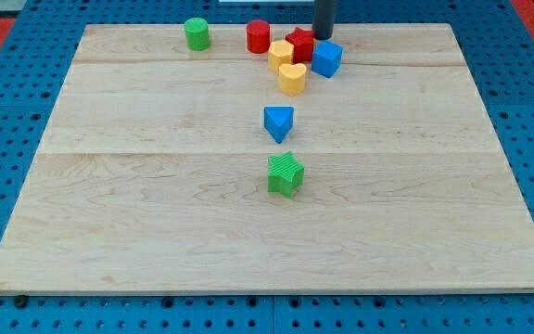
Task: Place blue cube to the right of yellow heart
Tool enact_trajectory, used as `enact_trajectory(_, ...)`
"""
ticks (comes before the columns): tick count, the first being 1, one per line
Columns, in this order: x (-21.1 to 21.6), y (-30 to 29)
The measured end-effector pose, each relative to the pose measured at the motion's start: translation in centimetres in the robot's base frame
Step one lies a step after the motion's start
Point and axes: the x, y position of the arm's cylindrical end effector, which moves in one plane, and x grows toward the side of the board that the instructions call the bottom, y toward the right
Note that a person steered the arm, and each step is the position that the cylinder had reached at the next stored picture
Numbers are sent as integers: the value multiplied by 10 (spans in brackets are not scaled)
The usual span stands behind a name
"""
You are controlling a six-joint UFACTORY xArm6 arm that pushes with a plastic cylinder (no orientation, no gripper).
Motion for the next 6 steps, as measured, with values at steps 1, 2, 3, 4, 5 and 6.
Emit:
enact_trajectory(1,23,-28)
enact_trajectory(2,37,-48)
enact_trajectory(3,37,-46)
enact_trajectory(4,35,-22)
enact_trajectory(5,35,19)
enact_trajectory(6,41,28)
